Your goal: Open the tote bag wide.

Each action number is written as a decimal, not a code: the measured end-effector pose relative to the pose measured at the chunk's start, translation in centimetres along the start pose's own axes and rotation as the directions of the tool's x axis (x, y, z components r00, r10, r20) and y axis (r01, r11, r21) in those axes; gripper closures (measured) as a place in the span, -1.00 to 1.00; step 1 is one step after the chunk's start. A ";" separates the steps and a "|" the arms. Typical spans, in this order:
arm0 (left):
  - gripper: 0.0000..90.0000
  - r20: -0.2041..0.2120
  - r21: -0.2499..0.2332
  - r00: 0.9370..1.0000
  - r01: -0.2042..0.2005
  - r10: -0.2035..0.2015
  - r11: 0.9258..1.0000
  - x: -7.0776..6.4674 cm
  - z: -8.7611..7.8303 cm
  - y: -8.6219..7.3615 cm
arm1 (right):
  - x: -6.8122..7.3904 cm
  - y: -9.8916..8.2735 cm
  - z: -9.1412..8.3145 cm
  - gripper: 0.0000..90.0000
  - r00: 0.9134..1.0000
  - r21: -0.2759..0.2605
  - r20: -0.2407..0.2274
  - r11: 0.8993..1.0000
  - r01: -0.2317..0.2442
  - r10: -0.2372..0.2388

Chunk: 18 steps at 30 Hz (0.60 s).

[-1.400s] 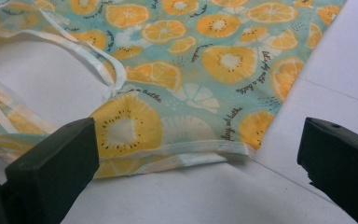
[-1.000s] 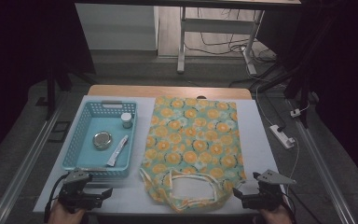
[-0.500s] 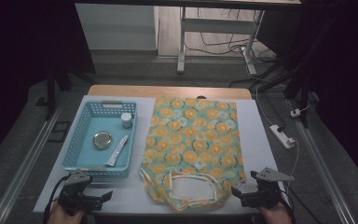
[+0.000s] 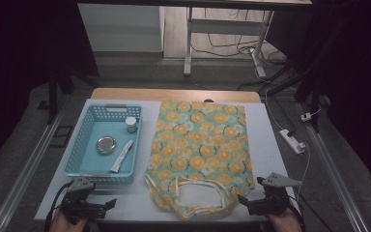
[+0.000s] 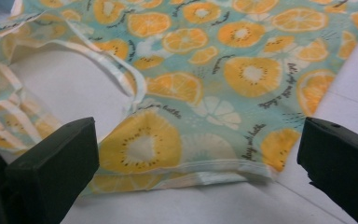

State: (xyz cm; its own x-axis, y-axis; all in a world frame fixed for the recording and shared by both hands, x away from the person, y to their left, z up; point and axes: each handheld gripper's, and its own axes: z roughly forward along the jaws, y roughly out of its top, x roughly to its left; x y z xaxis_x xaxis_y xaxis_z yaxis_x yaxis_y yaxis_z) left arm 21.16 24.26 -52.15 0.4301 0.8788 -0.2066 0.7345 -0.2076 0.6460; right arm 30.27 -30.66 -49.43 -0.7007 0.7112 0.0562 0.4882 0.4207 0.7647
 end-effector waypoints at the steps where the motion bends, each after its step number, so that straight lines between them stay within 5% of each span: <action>1: -0.95 -0.001 0.000 1.000 0.000 0.000 1.000 0.0 0.0 0.0 | 0.0 0.0 0.0 -1.00 1.000 0.000 0.000 1.000 0.000 0.000; 11: -0.95 0.005 0.007 1.000 0.002 -0.002 1.000 0.0 0.1 0.1 | 1.0 0.7 0.1 -1.00 0.998 -0.010 0.003 0.998 0.057 -0.057; 18: -0.94 0.013 0.014 1.000 -0.003 0.002 1.000 0.1 0.1 0.1 | 2.1 1.1 0.5 -1.00 0.995 -0.011 -0.041 0.996 0.087 -0.087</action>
State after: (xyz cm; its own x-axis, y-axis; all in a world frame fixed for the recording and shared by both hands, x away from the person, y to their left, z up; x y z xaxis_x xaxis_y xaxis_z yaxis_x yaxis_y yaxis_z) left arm 21.37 24.23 -52.18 0.4388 0.8725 -0.2149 0.7408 -0.2159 0.6361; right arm 29.61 -28.41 -48.76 -0.7612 0.6483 0.0154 0.4199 0.4747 0.7736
